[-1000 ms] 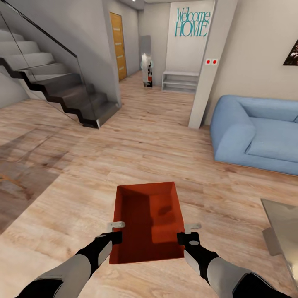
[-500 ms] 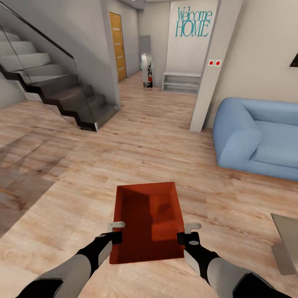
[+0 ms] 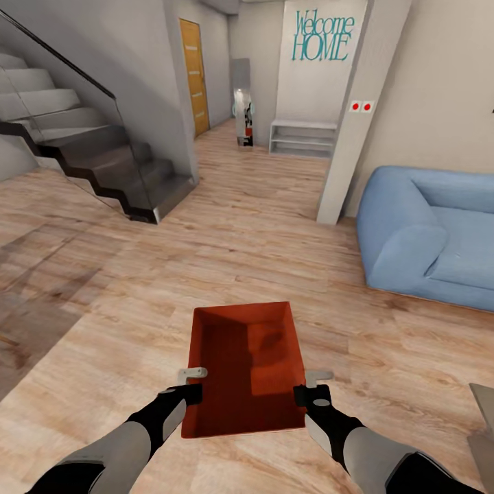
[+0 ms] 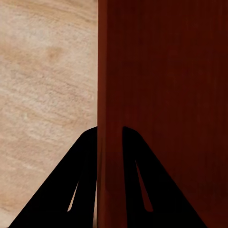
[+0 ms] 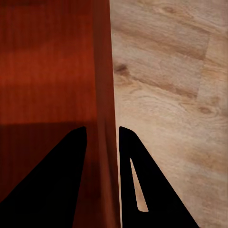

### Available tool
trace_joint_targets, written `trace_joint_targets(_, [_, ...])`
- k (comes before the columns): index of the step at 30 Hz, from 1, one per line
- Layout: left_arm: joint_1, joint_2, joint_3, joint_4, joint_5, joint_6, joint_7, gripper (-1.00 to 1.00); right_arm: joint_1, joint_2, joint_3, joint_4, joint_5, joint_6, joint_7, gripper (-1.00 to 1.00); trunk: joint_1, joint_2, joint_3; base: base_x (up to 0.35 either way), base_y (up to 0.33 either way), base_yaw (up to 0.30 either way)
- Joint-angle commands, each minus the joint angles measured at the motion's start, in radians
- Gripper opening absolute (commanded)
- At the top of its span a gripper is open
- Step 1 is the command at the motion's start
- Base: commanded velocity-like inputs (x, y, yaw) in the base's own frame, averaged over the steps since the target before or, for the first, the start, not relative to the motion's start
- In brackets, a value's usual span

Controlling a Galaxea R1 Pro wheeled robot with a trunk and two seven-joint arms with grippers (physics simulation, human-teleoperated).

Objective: Move the two storage containers from the living room to the garage. In the garage, place one container on the floor and stack the other container on top of it (either order is fine).

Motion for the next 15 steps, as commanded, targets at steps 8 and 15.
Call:
trace_joint_targets(8, [0.001,0.009,-0.026,-0.001,-0.006,0.007,0.011,-1.00,-0.002,-0.002,-0.043,0.001,-0.003,-0.008,-0.006,-1.00,0.001,0.000,-0.001,0.323,0.000,0.000])
trace_joint_targets(15, [0.001,0.009,-0.026,-0.001,-0.006,0.007,0.011,-1.00,-0.002,-0.002,-0.043,0.001,-0.003,-0.008,-0.006,-1.00,0.001,0.000,-0.001,0.323,0.000,0.000])
